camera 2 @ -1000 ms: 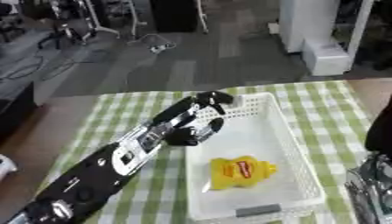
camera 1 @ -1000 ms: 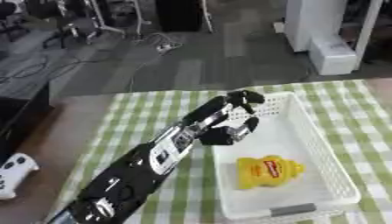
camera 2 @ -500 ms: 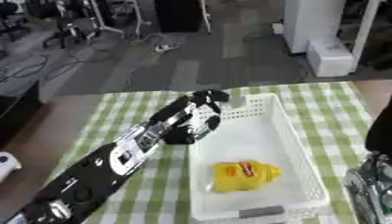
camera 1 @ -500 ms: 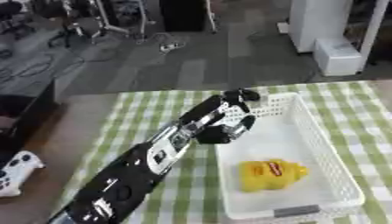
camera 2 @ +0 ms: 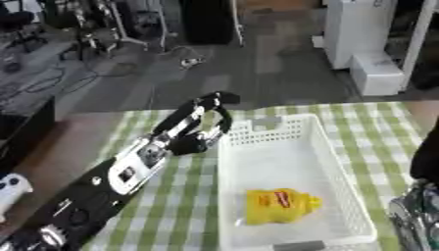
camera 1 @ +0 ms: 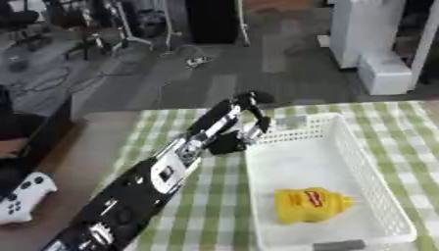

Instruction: Pick up objects on the table and place them in the box.

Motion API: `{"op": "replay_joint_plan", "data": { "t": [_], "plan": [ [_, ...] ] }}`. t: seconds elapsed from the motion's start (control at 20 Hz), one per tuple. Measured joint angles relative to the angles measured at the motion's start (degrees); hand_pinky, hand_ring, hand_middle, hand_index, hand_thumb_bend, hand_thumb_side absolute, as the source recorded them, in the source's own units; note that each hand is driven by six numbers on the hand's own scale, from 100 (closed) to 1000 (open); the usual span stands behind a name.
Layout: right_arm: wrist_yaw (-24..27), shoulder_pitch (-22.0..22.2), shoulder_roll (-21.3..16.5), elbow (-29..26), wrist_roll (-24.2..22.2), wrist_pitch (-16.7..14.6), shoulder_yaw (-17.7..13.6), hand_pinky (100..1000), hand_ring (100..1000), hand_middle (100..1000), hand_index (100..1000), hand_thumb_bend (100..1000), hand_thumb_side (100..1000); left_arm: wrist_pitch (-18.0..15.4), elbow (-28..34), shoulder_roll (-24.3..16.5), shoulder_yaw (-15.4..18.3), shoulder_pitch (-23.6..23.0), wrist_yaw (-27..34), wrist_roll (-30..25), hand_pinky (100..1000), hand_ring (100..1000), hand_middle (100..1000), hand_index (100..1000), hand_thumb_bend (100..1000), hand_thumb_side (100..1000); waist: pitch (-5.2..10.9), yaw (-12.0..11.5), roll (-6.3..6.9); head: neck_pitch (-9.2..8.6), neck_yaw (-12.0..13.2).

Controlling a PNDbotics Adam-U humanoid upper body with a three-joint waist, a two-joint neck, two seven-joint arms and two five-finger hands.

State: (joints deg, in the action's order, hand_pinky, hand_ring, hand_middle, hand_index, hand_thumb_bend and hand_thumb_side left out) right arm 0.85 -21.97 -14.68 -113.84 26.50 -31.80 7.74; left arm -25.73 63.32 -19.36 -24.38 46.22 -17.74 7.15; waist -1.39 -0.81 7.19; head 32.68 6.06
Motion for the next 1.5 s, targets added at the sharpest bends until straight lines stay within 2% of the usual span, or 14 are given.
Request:
{"op": "replay_joint_plan", "data": {
  "t": [0.1,0.2,0.35,0.55,0.8,0.85,0.9,1.05,1.2,1.35,1.5],
  "plan": [
    [-0.27,0.26,-0.05,0.0,0.26,0.05,-0.04,393,610,628,723,100,906,0.6,1.91,-1.52,0.2,-1.31,0.85,0.67,830,607,829,876,100,871,0.04,-0.49,0.01,-0.32,-0.09],
    [-0.58,0.69,-0.42,0.0,0.37,0.12,-0.11,392,610,628,723,100,906,1.37,4.32,-3.26,0.46,-2.93,2.18,1.55,779,539,801,867,100,857,0.17,-1.05,0.01,-0.89,-0.52],
    [-1.2,1.72,-0.75,0.0,0.77,0.29,-0.43,389,610,629,725,100,910,3.09,10.16,-6.26,0.87,-5.64,5.43,2.55,753,507,773,818,100,835,0.49,-2.09,-0.05,-2.22,-1.11],
    [-2.3,2.9,-1.13,0.0,1.5,0.64,-1.03,388,610,629,724,100,910,5.62,23.92,-10.67,2.15,-11.31,12.17,3.77,721,471,744,777,100,833,0.8,-3.63,-0.46,-3.77,-3.12],
    [-3.64,4.1,-1.54,0.0,2.41,0.8,-1.43,383,611,630,726,100,915,8.6,43.99,-13.57,6.25,-22.36,21.45,6.83,719,459,725,785,100,839,1.12,-5.44,-1.14,-5.42,-5.27],
    [-3.89,4.43,-1.56,0.0,2.54,0.84,-1.44,380,611,631,727,100,901,8.57,46.26,-13.52,7.32,-24.42,22.88,7.66,720,461,726,786,100,899,1.12,-5.81,-1.32,-5.76,-5.7],
    [-4.1,4.85,-1.65,0.0,2.64,0.92,-1.44,379,611,631,727,100,919,8.12,47.75,-13.25,8.37,-26.44,24.02,8.54,720,461,721,787,100,838,1.12,-6.27,-1.55,-6.15,-6.11],
    [-4.94,6.11,-2.0,0.0,2.99,1.18,-1.63,372,612,632,728,100,924,5.06,49.72,-11.25,11.4,-31.01,26.4,11.08,721,469,714,789,100,835,1.11,-7.66,-2.38,-7.07,-7.16],
    [-6.05,7.67,-2.2,0.0,3.5,1.38,-1.78,369,612,632,727,100,923,0.38,50.14,-8.49,13.59,-34.12,27.45,12.6,716,478,717,790,100,833,1.1,-9.53,-3.52,-7.95,-8.69],
    [-7.01,8.75,-2.62,0.01,4.06,1.3,-1.79,372,610,628,724,100,913,-3.72,50.28,-6.49,14.46,-35.61,27.82,12.29,711,486,719,790,100,838,1.1,-11.33,-4.43,-8.41,-10.18],
    [-7.77,8.81,-3.26,0.0,4.82,0.65,-2.4,381,608,626,719,100,899,-6.16,50.29,-5.7,14.99,-35.66,28.37,10.95,699,490,716,785,100,843,1.1,-12.81,-5.0,-9.3,-11.31]
  ]
}}
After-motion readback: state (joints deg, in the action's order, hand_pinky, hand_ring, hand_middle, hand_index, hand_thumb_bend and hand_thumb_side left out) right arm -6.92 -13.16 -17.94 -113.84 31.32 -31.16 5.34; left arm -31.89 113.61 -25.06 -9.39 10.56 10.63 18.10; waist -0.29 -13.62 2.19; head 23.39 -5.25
